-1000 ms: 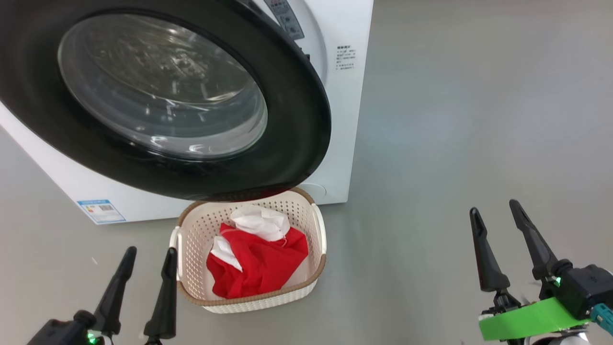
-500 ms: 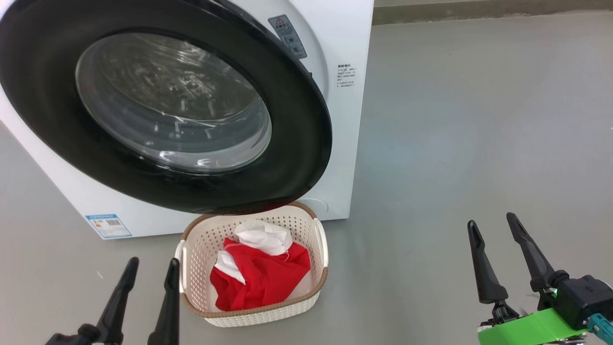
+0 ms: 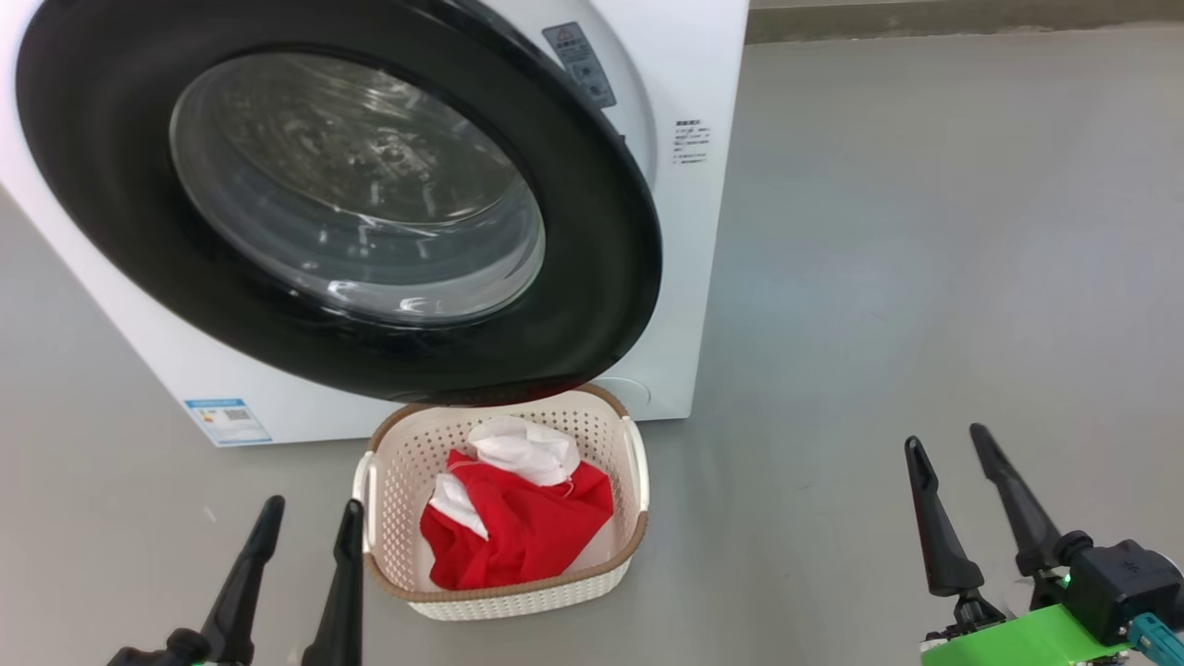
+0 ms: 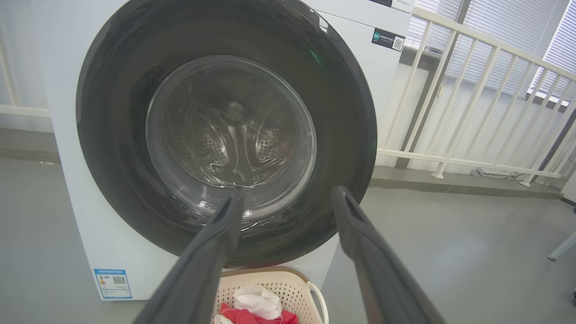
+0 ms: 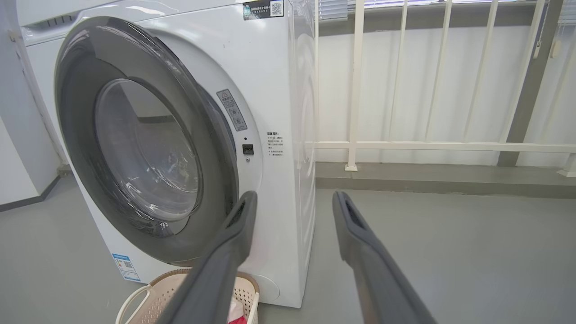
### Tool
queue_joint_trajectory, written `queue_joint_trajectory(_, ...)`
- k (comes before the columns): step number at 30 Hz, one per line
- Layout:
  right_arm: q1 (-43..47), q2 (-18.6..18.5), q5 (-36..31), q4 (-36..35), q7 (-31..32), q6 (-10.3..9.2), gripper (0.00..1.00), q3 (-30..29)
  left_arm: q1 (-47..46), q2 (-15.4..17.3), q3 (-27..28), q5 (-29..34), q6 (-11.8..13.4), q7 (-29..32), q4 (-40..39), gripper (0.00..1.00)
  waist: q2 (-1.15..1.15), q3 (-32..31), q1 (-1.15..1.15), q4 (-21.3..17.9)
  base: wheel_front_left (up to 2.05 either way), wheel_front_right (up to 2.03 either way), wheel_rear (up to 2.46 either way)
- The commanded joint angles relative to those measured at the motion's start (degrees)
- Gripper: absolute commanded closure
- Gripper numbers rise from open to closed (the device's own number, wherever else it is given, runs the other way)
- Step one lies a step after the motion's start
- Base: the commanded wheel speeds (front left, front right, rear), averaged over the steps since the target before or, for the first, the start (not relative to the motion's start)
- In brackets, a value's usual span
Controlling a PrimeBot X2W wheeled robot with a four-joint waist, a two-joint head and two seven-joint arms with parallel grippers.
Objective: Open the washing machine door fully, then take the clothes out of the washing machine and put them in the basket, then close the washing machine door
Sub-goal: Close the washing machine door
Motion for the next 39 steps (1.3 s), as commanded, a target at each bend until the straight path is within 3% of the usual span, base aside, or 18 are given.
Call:
queue_joint_trajectory(1,-1.76,-0.56,-1.06,-0.85,-0.36,0.35,0.80,1.46,-1.61,0.38,1.81,0.45,-0.77,-0.68,-1.95,0.00,0.00,0.42,0.00,0.86,0.00,0.00,0.00)
queue_joint_trajectory(2,-2.07,-0.56,-1.23,-0.56,-0.36,0.35,1.00,1.51,-1.68,0.29,1.67,0.40,-0.85,-0.68,-2.18,0.00,0.00,0.58,0.00,1.20,0.00,0.00,0.00)
queue_joint_trajectory(14,-11.03,-0.56,-3.44,5.35,0.14,0.35,1.00,3.30,-4.38,-0.89,-0.63,0.86,-1.02,-0.51,-5.58,0.00,0.00,4.82,0.00,5.74,0.00,0.00,0.00)
queue_joint_trajectory(22,-22.37,-0.75,-3.69,13.13,0.75,0.35,1.00,8.86,-7.88,-2.18,-2.49,1.08,-2.47,-0.58,-6.33,0.00,0.00,9.63,0.00,9.42,0.00,0.00,0.00)
queue_joint_trajectory(33,-37.64,-5.56,-0.21,23.05,2.58,0.35,1.00,18.27,-11.30,-4.04,-2.84,1.23,-4.40,-0.66,-5.14,0.00,0.00,15.07,0.00,13.69,0.00,0.00,0.00)
queue_joint_trajectory(39,-43.46,-8.51,0.89,26.64,2.01,0.35,1.00,20.63,-12.76,-5.78,-2.31,1.54,-5.76,-0.68,-4.56,0.00,0.00,17.03,0.00,16.33,0.00,0.00,0.00)
